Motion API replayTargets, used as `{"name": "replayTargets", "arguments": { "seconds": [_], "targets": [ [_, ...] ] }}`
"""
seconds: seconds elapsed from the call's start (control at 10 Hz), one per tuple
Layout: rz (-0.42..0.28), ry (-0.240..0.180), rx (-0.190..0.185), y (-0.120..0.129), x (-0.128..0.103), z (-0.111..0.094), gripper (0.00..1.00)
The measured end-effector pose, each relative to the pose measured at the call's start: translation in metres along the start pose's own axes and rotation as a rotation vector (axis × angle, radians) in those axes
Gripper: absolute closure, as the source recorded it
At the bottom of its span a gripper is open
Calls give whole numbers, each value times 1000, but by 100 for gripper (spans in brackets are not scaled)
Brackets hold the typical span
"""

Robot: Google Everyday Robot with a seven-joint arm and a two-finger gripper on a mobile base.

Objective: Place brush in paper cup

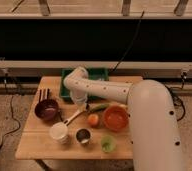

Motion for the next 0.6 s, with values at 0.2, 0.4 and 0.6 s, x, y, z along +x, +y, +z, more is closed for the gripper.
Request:
{"name": "replayTargets", "arguments": {
  "seconds": [0.2,0.4,0.6],
  "targets": [
    [21,-14,27,-1,4,-25,100],
    [44,-23,37,-2,7,-46,100],
    [68,-45,46,-5,8,-64,100]
  ]
}}
